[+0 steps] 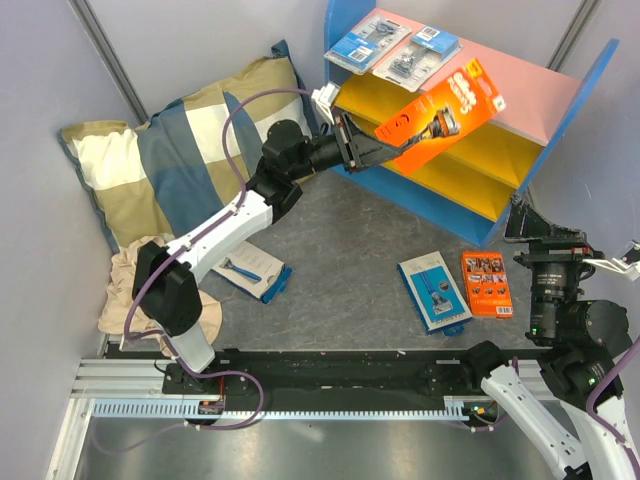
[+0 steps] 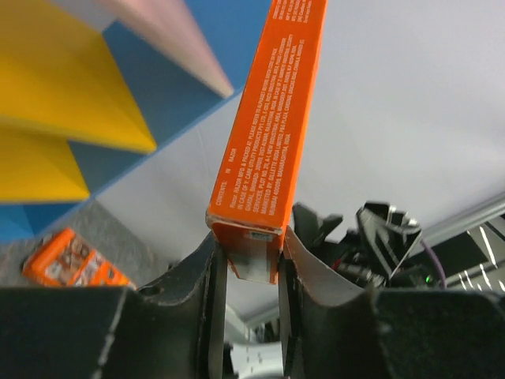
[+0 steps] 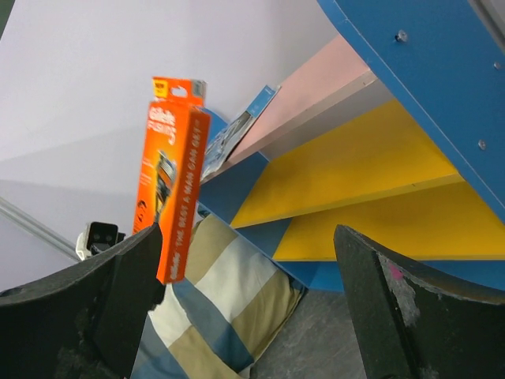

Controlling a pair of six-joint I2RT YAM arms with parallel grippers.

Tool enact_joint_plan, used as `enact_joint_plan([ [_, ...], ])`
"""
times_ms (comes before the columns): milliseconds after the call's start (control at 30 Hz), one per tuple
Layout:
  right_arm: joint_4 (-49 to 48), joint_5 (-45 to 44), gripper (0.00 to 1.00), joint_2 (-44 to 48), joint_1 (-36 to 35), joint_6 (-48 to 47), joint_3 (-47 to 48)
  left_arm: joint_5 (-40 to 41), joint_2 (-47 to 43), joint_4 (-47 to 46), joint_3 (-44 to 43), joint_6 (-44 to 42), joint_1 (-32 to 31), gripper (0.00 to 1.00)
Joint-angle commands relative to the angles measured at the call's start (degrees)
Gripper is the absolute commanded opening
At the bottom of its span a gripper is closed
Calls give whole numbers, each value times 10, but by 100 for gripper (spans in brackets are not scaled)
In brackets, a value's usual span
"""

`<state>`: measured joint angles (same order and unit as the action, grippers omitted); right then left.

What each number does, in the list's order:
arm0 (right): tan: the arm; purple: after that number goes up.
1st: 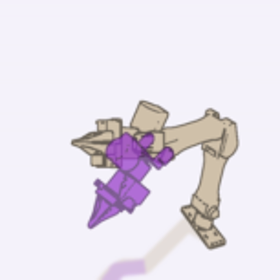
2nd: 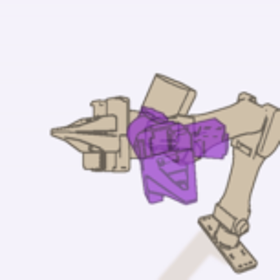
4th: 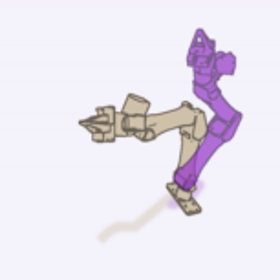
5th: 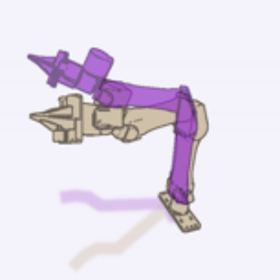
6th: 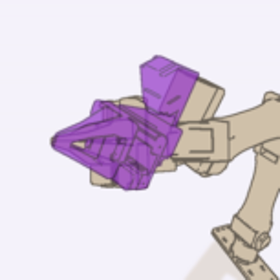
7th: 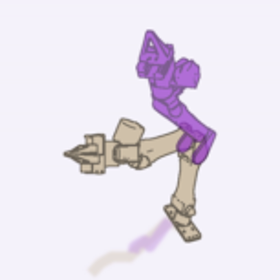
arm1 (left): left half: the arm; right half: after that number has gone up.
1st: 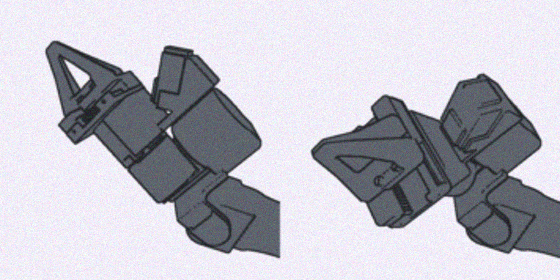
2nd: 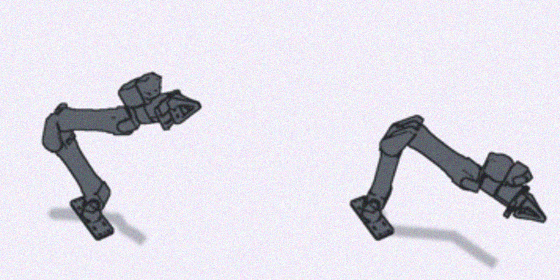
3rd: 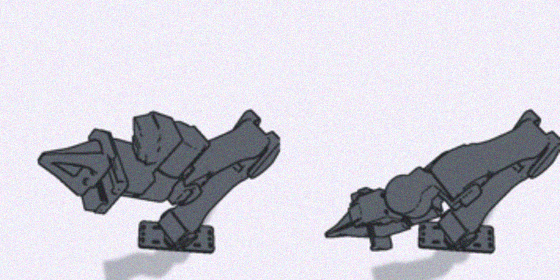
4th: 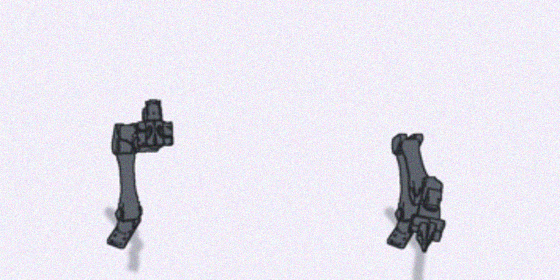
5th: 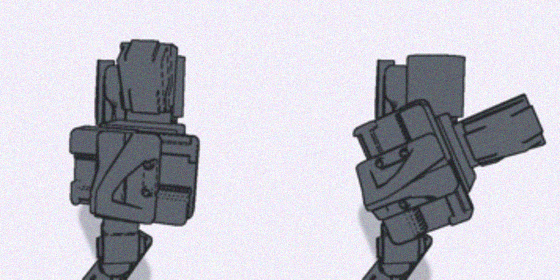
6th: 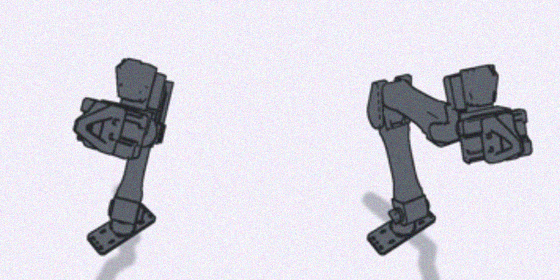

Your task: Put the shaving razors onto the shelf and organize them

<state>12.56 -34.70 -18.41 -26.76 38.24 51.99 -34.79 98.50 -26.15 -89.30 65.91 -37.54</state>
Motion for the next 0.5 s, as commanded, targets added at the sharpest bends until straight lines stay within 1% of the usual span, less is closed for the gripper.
enact_joint_plan([
  [0, 2, -14, 98, 2, 0, -23, 12, -63, -40, 8, 83, -39, 11, 2],
  [133, 4, -8, 98, 0, 1, -25, 7, -62, -61, -1, 167, -32, 24, 2],
  [233, 8, 4, 98, -6, 0, -24, 9, -62, -64, -46, 224, -3, 38, 2],
  [300, 10, 9, 98, -8, 0, -24, 11, -63, -61, -74, 245, 14, 45, 2],
  [467, 14, 7, 98, -6, 0, -29, 12, -69, -51, -106, 250, 29, 66, 2],
])
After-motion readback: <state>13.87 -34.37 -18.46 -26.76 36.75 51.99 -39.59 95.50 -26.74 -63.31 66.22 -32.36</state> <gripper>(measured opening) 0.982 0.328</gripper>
